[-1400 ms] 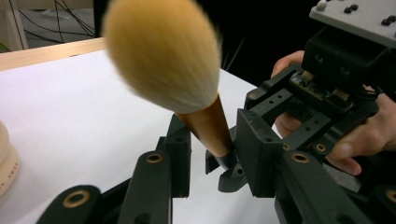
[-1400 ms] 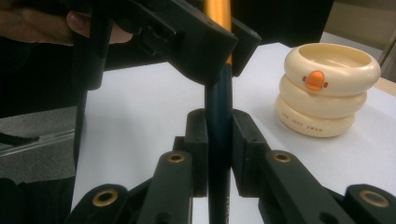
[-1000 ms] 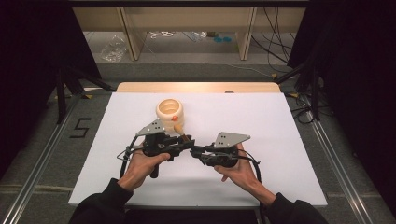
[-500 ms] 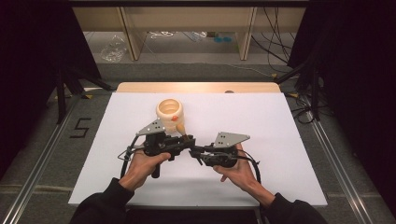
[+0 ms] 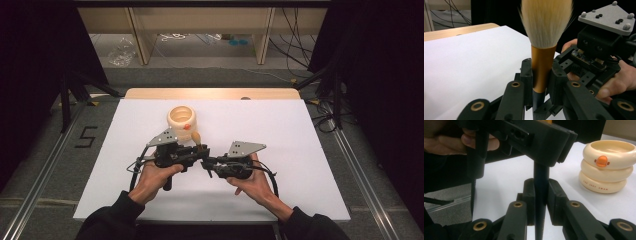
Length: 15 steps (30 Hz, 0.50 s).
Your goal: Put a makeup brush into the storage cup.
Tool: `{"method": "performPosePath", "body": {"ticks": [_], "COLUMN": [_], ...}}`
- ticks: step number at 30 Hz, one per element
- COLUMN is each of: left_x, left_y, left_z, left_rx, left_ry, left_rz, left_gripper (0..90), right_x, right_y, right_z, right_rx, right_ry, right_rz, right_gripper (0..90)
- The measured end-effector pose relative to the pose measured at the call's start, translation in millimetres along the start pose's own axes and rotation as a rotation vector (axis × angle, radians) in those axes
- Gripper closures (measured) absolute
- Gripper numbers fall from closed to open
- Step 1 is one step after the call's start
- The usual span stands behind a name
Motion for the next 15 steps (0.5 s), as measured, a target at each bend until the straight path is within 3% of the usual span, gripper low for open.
{"method": "performPosePath", "body": {"ticks": [15], "left_x": [2.5], "left_y": [-0.1], "left_z": [0.2], "left_rx": [0.001], "left_ry": [-0.009], "left_rz": [0.009], "left_gripper": [76.7], "right_x": [2.0], "right_y": [1.4], "right_z": [0.1], "right_rx": [-0.009], "right_ry": [-0.001], "right_rz": [0.003], "right_gripper": [76.8]}}
Point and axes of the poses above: each handheld gripper's, and its own axes: x roughly forward along the jaws, z roughly out of its top, y roughly to its left, the point moved 8 cm from there along x, roughly forward along the jaws, and after that the axes turned 1 degree about -x, right-handed, at the moved point
